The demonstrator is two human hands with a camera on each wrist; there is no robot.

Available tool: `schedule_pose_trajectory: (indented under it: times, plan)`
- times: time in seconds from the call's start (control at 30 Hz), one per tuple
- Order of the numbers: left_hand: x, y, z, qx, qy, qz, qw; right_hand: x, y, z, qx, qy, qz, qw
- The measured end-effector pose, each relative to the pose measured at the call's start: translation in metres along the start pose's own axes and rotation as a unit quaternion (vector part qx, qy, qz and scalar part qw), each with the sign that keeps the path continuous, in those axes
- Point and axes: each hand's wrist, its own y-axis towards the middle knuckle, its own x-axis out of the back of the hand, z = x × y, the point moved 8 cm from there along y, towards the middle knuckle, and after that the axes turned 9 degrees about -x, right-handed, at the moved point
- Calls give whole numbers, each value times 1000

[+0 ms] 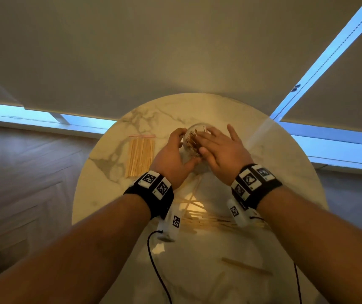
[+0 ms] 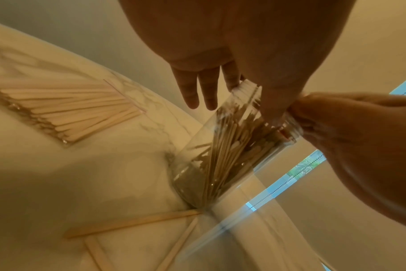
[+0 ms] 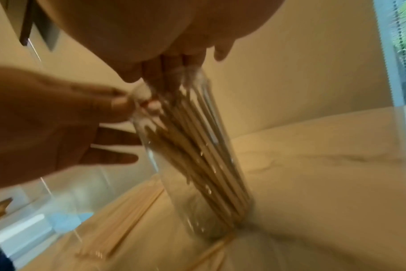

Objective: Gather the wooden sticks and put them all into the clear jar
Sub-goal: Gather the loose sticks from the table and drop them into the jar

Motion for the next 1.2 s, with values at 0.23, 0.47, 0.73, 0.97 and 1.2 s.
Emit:
schedule_pose_trajectory:
  times: [0.23, 0.47, 0.73, 0.97, 1.2]
  plan:
    - [-23, -48, 57, 105, 227, 130, 959, 26, -79, -93, -224, 125, -104, 961]
    - [-71, -94, 72, 61, 363, 278, 887, -90, -187, -153, -406, 78, 158, 897]
    - [-99, -126, 60, -11, 366, 286, 886, -127, -185, -66, -221, 92, 144, 960]
    - [-105, -144, 58, -39, 361, 273, 891, -110, -240, -67, -170, 45, 193, 965]
    - [-112, -146, 52, -29, 336, 282, 898, -128, -271, -63, -141, 63, 171, 973]
